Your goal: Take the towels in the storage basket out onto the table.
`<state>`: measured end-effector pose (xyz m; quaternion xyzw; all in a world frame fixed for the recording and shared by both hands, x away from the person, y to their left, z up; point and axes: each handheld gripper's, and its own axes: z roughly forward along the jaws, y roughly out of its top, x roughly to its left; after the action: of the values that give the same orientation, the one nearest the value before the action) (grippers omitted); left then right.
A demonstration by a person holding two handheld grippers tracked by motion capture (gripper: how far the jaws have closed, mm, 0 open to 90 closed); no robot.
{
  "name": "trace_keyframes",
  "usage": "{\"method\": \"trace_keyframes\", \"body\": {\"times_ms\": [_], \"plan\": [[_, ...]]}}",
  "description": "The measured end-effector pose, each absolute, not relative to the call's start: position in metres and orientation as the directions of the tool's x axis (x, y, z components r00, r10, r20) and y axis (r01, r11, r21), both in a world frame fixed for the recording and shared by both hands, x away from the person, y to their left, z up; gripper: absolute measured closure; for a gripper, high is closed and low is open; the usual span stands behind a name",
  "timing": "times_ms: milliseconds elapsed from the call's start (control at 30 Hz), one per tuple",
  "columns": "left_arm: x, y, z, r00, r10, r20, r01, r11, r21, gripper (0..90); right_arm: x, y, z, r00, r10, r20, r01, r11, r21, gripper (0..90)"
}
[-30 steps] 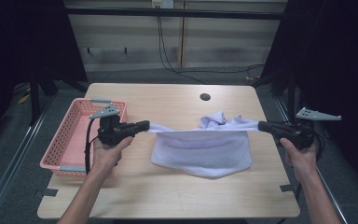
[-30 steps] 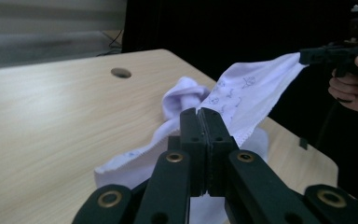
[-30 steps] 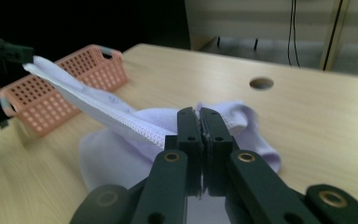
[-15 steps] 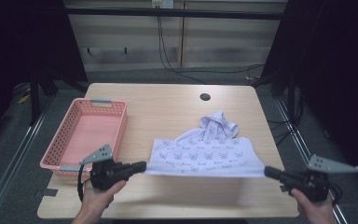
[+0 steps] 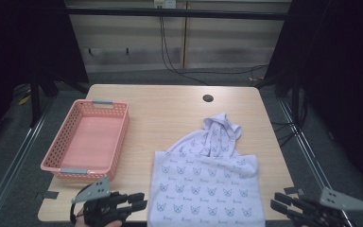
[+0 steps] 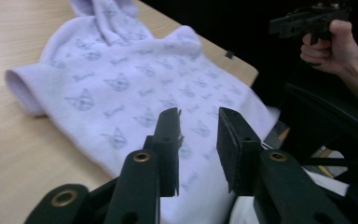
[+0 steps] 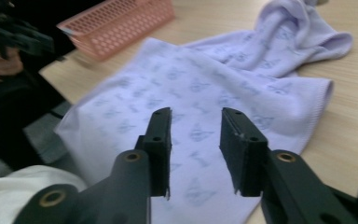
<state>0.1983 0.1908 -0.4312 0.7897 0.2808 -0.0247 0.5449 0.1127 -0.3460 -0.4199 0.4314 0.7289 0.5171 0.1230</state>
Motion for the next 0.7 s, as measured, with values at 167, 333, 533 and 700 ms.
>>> {"method": "trace_keyframes", "body": {"times_ms": [167,333,533,700], "plan": [[0.249,0.167,-0.446,0.828,0.429,-0.361,0.500,-0.274,0.821,66.8,0.169,-0.337,-0.441,-0.600,0.760,0.250,0.543,0.158,0.825,60.3],[0.288,0.134,-0.469,0.816,0.462,-0.348,0.526,-0.341,0.779,62.4,0.222,-0.315,-0.458,-0.629,0.749,0.207,0.564,0.257,0.785,55.4],[0.309,0.113,-0.501,0.831,0.482,-0.279,0.516,-0.478,0.711,69.5,0.265,-0.294,-0.474,-0.638,0.742,0.204,0.590,0.301,0.749,52.8],[0.297,0.124,-0.504,0.831,0.483,-0.276,0.518,-0.491,0.700,89.6,0.279,-0.290,-0.488,-0.633,0.749,0.195,0.620,0.340,0.707,53.8]]}}
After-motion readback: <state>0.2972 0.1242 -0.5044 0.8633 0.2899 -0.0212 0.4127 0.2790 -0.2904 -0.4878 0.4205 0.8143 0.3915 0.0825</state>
